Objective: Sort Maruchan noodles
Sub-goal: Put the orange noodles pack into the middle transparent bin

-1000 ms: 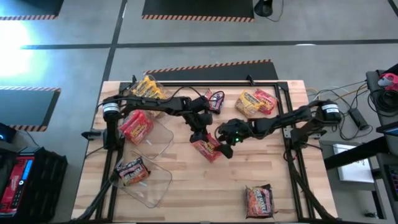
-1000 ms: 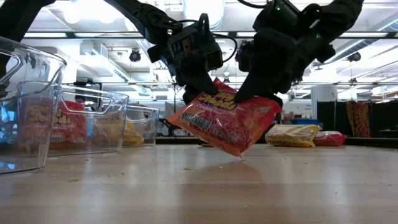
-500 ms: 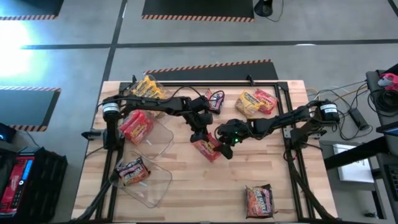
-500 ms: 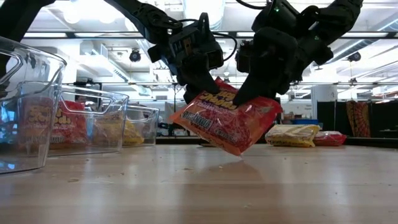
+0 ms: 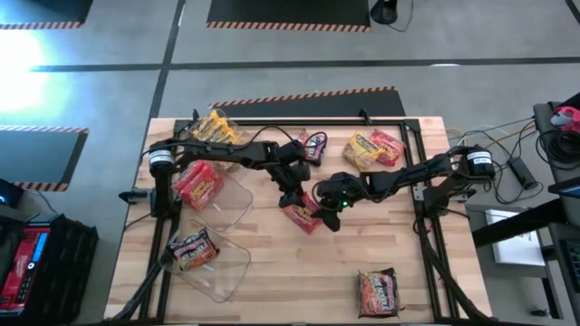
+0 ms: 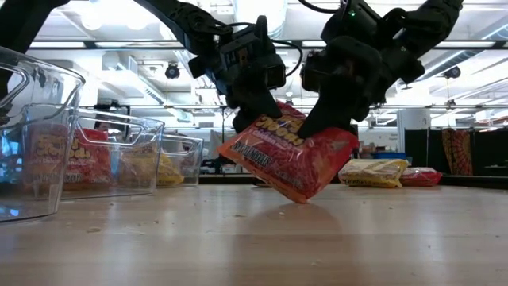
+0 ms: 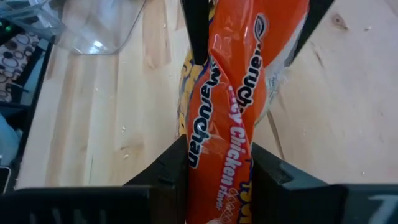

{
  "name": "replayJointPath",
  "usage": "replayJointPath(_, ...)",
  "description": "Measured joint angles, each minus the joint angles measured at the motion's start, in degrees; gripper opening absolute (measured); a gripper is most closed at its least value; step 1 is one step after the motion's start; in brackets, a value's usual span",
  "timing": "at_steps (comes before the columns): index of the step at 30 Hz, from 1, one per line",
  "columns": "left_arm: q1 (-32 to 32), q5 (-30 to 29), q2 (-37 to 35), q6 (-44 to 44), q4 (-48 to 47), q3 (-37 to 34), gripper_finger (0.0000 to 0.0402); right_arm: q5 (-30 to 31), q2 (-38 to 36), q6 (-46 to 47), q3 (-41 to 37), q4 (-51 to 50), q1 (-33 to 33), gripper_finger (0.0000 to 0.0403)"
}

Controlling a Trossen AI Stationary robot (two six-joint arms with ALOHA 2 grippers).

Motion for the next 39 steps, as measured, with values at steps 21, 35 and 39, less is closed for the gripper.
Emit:
replayJointPath(21, 0.63, -5.97, -2.87, 7.30, -8.19, 3.85, 0.0178, -0.65, -0.70, -21.97, 0.15, -6.37, -6.54, 0.0095)
replayJointPath(35, -4.80, -22.95, -29.71, -16.23, 41.57, -36.17, 0.0178, 0.37, -2.86, -29.56, 6.84, -15.82, -6.92, 0.0095)
replayJointPath(39, -5.80, -23.18, -29.03, -21.28, 60.26, -42.87, 0.0178, 0.22, -2.80, -31.49, 9.31, -18.92, -5.92, 0.0095)
